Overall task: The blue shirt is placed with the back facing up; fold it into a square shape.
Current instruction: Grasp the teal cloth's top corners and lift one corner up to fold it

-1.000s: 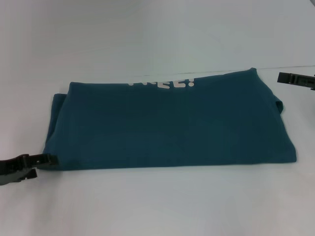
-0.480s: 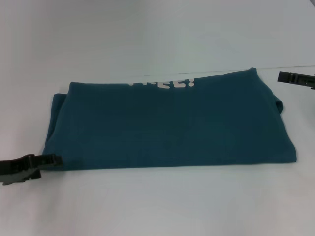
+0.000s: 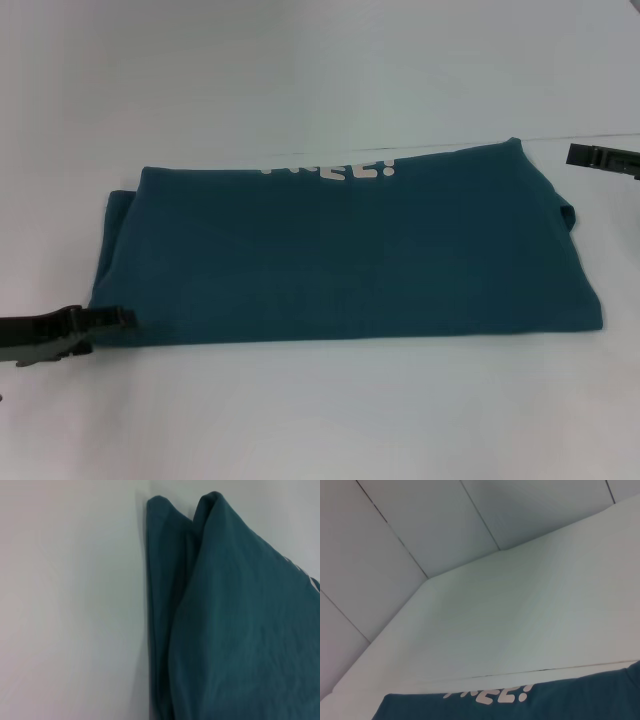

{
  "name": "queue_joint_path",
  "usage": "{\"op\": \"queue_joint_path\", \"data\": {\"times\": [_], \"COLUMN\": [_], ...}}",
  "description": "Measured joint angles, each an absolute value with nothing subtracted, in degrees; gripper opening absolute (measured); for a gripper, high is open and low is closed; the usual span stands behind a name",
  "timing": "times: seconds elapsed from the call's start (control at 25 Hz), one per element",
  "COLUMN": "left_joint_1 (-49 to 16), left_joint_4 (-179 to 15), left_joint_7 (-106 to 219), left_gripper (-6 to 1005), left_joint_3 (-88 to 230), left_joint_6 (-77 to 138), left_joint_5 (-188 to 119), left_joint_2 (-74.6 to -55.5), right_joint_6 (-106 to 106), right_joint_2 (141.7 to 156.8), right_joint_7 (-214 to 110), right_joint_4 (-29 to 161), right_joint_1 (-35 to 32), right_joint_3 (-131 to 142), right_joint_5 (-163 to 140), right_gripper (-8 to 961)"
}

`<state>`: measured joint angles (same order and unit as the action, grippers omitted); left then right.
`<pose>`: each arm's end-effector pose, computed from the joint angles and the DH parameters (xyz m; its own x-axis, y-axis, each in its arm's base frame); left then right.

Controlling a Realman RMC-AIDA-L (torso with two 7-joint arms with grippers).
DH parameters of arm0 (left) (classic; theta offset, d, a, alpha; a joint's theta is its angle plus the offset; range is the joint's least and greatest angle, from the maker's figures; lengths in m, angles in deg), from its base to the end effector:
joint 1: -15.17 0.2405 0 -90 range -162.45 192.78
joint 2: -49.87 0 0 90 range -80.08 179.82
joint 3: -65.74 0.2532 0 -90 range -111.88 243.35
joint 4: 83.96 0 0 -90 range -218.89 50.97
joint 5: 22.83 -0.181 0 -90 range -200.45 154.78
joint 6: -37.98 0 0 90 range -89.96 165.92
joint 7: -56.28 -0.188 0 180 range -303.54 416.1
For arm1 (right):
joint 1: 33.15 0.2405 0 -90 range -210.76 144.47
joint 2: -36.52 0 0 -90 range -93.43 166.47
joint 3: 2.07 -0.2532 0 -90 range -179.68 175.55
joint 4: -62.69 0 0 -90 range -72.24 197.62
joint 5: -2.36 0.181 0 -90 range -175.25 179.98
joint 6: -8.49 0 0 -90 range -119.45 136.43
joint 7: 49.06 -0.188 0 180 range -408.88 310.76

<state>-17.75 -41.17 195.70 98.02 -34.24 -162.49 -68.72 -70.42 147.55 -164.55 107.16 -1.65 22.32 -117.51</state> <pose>-0.3089 0.3560 -0.0172 0.0952 0.8782 0.4687 0.9907 -0.0377 -0.1307 0.2852 0.3876 0.0828 0.3914 -0.5917 -0.7047 -0.9088 -0.3686 -0.1953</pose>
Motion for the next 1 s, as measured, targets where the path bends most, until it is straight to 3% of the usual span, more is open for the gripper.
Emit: {"op": "queue_joint_path", "data": {"times": [1.0], "left_joint_1": [-19.64], "left_joint_4": [-41.09], "left_joint_7": [196.43], "left_gripper": [883], "left_joint_3": [100.37], "left_joint_6": [-32.88], "left_joint_5": [-162.94], "left_joint_2": [-68.70], "right_joint_6": [-70.44], "right_joint_2": [147.45], "right_joint_7": [-164.56], "right_joint_4": [107.16], "right_joint_1": [-1.70], "right_joint_3": [22.27], "right_joint_5": [-117.51], "right_gripper": [915]}}
